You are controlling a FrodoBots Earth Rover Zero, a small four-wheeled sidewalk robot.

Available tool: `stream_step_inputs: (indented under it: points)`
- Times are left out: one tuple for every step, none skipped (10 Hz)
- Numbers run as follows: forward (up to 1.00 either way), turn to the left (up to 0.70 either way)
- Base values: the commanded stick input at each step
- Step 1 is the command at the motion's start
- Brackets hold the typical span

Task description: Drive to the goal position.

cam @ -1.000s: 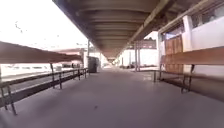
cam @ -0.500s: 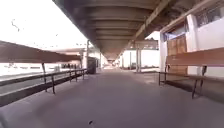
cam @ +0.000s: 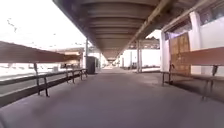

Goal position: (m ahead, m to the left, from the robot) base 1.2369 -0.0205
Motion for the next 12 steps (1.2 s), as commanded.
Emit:
stream_step_inputs:
  points:
    - [0.70,0.00]
    - [0.70,0.00]
    - [0.70,0.00]
    - [0.70,0.00]
    - [0.70,0.00]
    - [0.70,0.00]
    - [0.70,0.00]
    - [0.70,0.00]
    - [0.70,0.00]
    - [0.70,0.00]
    - [0.70,0.00]
    - [0.70,0.00]
